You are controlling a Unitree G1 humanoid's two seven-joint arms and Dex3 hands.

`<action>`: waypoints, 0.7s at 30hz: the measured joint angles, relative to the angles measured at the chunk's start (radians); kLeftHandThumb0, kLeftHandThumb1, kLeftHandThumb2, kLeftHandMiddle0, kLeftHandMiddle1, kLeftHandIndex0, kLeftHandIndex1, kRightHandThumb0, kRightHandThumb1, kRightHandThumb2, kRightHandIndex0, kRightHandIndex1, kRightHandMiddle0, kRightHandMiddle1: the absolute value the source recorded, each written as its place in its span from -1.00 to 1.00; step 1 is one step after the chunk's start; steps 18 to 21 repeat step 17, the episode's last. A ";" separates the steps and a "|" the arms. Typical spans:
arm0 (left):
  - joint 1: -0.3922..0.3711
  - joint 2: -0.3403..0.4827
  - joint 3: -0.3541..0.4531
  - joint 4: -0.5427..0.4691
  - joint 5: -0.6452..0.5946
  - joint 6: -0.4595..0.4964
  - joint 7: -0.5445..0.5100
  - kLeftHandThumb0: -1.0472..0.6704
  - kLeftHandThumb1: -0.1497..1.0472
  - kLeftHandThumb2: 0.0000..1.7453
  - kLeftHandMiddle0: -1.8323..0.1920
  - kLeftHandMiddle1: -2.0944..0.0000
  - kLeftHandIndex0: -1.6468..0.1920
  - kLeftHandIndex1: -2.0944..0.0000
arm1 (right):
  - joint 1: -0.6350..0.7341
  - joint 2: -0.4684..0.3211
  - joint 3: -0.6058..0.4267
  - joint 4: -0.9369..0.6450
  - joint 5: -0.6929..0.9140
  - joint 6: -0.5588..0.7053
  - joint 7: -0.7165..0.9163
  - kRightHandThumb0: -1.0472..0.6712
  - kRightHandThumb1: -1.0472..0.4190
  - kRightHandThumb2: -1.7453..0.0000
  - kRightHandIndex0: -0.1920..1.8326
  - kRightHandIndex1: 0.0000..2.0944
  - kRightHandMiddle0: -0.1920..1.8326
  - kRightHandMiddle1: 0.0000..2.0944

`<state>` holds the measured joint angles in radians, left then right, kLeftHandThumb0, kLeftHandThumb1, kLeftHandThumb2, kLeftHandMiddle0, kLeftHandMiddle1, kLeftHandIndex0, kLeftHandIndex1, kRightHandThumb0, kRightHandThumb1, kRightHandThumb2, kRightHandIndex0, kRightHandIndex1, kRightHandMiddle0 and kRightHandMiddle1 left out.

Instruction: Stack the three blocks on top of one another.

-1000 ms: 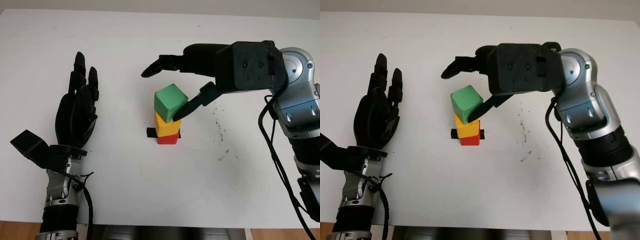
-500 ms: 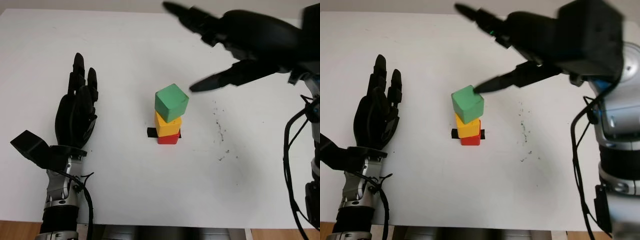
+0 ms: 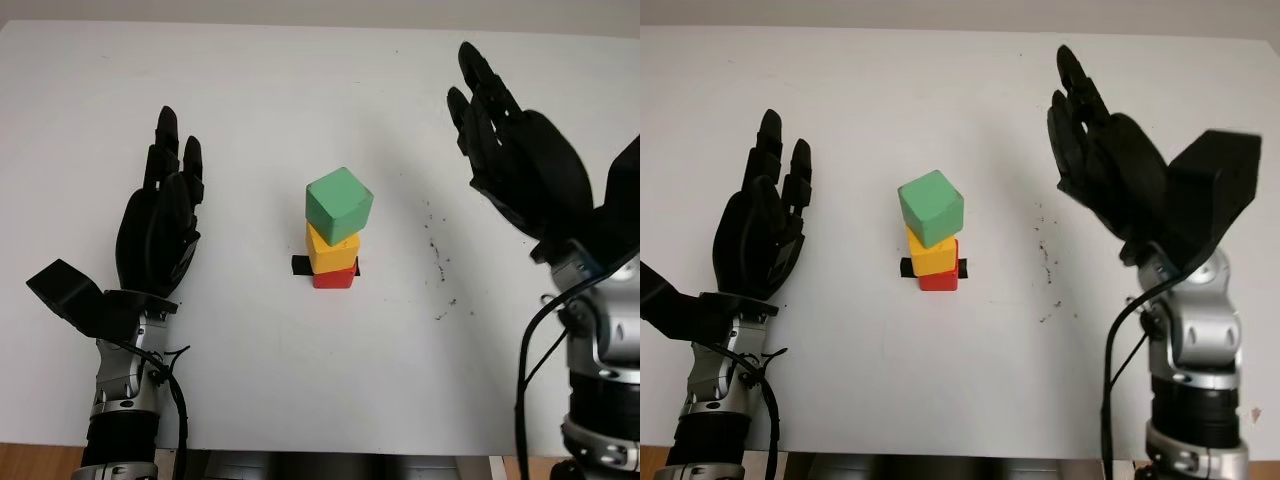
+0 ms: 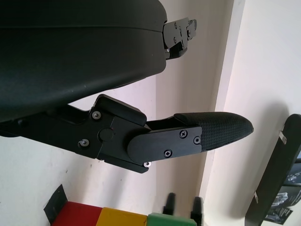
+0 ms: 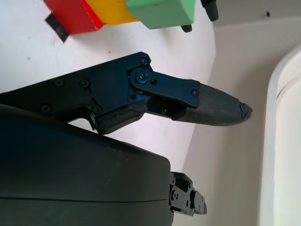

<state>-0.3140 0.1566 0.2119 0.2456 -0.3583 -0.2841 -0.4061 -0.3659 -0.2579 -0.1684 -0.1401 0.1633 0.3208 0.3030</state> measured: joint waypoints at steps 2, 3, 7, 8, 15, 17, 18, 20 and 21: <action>-0.007 -0.001 -0.003 0.003 0.001 0.002 0.002 -0.76 1.00 -0.34 1.00 1.00 1.00 1.00 | 0.020 0.035 0.023 0.038 -0.009 -0.031 -0.029 -0.75 -1.00 0.05 -1.00 -1.00 -1.00 -1.00; -0.011 -0.001 -0.005 0.007 0.002 0.002 0.003 -0.76 1.00 -0.34 1.00 1.00 1.00 1.00 | 0.025 0.053 0.032 0.059 -0.013 -0.052 -0.044 -0.75 -1.00 0.05 -1.00 -1.00 -1.00 -1.00; -0.028 -0.006 -0.006 0.044 0.000 0.000 -0.007 -0.75 1.00 -0.34 1.00 1.00 1.00 1.00 | 0.041 0.116 0.056 0.134 -0.022 -0.144 -0.093 -0.78 -1.00 0.04 -1.00 -1.00 -1.00 -1.00; -0.033 -0.007 -0.006 0.057 -0.001 -0.001 -0.011 -0.75 1.00 -0.34 1.00 1.00 1.00 1.00 | 0.043 0.133 0.060 0.150 -0.023 -0.165 -0.108 -0.78 -1.00 0.03 -1.00 -1.00 -1.00 -1.00; -0.059 -0.008 -0.003 0.101 -0.002 -0.016 -0.039 -0.77 1.00 -0.34 1.00 1.00 1.00 1.00 | 0.057 0.205 0.075 0.222 -0.021 -0.275 -0.148 -0.79 -1.00 0.03 -1.00 -1.00 -1.00 -1.00; -0.059 -0.008 -0.003 0.103 -0.002 -0.016 -0.042 -0.77 1.00 -0.34 1.00 1.00 1.00 1.00 | 0.059 0.209 0.076 0.224 -0.021 -0.284 -0.157 -0.79 -1.00 0.04 -1.00 -1.00 -1.00 -1.00; -0.059 -0.008 -0.003 0.103 -0.002 -0.016 -0.042 -0.77 1.00 -0.34 1.00 1.00 1.00 1.00 | 0.059 0.209 0.076 0.224 -0.021 -0.284 -0.157 -0.79 -1.00 0.04 -1.00 -1.00 -1.00 -1.00; -0.059 -0.008 -0.003 0.103 -0.002 -0.016 -0.042 -0.77 1.00 -0.34 1.00 1.00 1.00 1.00 | 0.059 0.209 0.076 0.224 -0.021 -0.284 -0.157 -0.79 -1.00 0.04 -1.00 -1.00 -1.00 -1.00; -0.059 -0.008 -0.003 0.103 -0.002 -0.016 -0.042 -0.77 1.00 -0.34 1.00 1.00 1.00 1.00 | 0.059 0.209 0.076 0.224 -0.021 -0.284 -0.157 -0.79 -1.00 0.04 -1.00 -1.00 -1.00 -1.00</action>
